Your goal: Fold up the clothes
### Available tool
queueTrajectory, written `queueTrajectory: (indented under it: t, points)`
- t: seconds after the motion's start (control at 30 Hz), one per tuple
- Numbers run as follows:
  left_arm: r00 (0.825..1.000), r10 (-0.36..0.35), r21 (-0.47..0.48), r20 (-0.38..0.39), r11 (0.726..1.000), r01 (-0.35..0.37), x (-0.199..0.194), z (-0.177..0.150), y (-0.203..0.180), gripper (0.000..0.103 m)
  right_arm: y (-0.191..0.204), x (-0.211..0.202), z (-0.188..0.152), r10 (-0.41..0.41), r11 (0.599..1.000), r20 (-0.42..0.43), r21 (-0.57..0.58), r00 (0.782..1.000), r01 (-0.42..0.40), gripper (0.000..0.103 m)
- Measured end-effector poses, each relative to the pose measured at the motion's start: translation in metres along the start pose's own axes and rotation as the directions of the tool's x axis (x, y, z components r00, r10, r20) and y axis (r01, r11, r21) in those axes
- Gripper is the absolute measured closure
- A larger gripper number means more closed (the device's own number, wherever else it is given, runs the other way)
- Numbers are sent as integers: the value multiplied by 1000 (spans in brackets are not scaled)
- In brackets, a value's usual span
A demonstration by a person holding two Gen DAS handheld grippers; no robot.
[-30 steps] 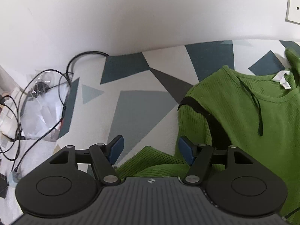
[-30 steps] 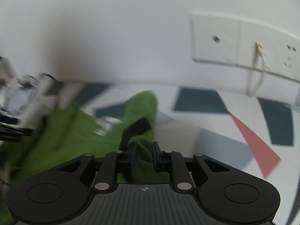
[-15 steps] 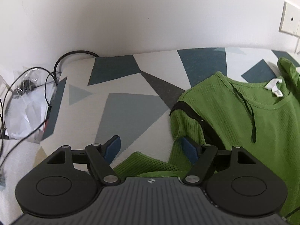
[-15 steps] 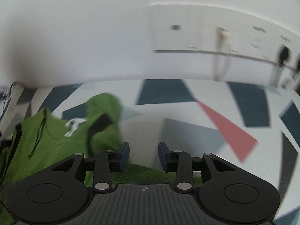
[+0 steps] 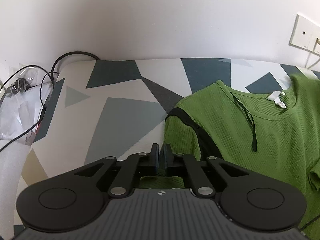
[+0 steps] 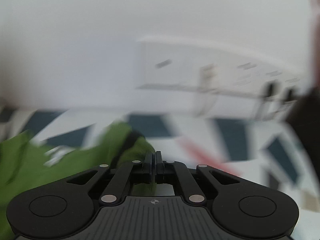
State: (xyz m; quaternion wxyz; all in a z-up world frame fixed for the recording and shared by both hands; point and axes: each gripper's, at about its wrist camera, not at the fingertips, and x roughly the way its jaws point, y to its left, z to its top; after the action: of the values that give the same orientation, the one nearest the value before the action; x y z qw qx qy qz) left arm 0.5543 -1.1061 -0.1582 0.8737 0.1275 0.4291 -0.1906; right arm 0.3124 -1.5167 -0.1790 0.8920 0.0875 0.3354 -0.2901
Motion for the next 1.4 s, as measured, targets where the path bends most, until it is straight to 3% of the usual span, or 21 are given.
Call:
queueTrajectory:
  t: [0.17, 0.23, 0.37, 0.43, 0.5, 0.6, 0.67, 0.7, 0.73, 0.77, 0.8, 0.83, 1.0, 1.13, 1.17, 1.23, 1.27, 1.3, 1.37, 1.4]
  points:
    - [999, 54, -46, 2, 997, -54, 1, 4, 7, 97, -20, 19, -1, -122, 991, -113, 44, 986, 128, 100]
    - [997, 72, -58, -1, 996, -72, 3, 5, 13, 98, -18, 24, -2, -170, 984, -138, 35, 976, 177, 88]
    - [998, 59, -73, -23, 995, -60, 6, 8, 21, 97, -5, 19, 3, -76, 994, -51, 69, 996, 79, 72]
    - [998, 32, -68, -60, 997, -36, 6, 10, 18, 82, 6, 24, 8, -10, 1000, -52, 27, 999, 11, 57]
    - [998, -9, -70, -68, 998, 5, 0, 11, 13, 47, 15, 37, 11, 13, 1000, -94, -15, 996, -15, 50]
    - [996, -59, -54, -71, 997, 55, -8, 8, 6, 38, 16, 51, 9, 31, 999, -171, -1, 985, -32, 54]
    - [993, -80, -56, -88, 996, 75, -8, 6, 3, 38, 15, 58, 5, 42, 999, -213, 16, 976, -40, 64]
    - [993, -78, -59, -90, 996, 73, -6, 6, 2, 38, 14, 58, 2, 44, 999, -211, 18, 977, -41, 79]
    - [993, -76, -60, -87, 996, 71, -6, 6, 1, 38, 13, 58, -1, 46, 999, -208, 19, 977, -43, 83]
    - [994, -76, -61, -84, 996, 71, -5, 7, 0, 44, 12, 58, -3, 48, 999, -205, 22, 978, -44, 86]
    - [994, -81, -57, -76, 995, 76, -5, 6, -1, 88, 11, 57, -4, 48, 999, -199, 26, 979, -44, 88]
    - [995, -69, -48, -76, 997, 66, -4, 6, -3, 100, 9, 57, -5, 48, 999, -194, 30, 980, -43, 90]
    - [997, 55, -22, -47, 998, -56, 5, 5, 2, 102, 5, 60, -3, 40, 998, -179, 60, 983, -30, 93]
    - [999, 33, -77, -41, 996, -37, 5, 15, 17, 100, 5, 58, -5, 45, 997, -175, 65, 984, -34, 93]
    - [999, 44, -85, -30, 995, -46, 2, 18, 19, 95, 4, 58, -5, 47, 997, -174, 65, 984, -36, 93]
    - [999, 40, -74, -23, 996, -41, -1, 21, 17, 69, 2, 57, -6, 51, 997, -173, 72, 984, -39, 93]
    - [999, 33, -48, -20, 998, -34, -2, 22, 12, 51, 1, 57, -6, 54, 996, -173, 78, 983, -41, 93]
    - [1000, 25, -18, -18, 1000, -25, -1, 22, 6, 42, 0, 57, -6, 57, 996, -173, 81, 983, -43, 93]
    - [1000, 8, 42, -13, 999, -8, -1, 22, -7, 45, 2, 55, -6, 62, 996, -174, 76, 983, -49, 92]
    - [1000, 17, 61, -10, 998, -17, 1, 21, -11, 76, 3, 55, -6, 63, 996, -174, 72, 983, -51, 92]
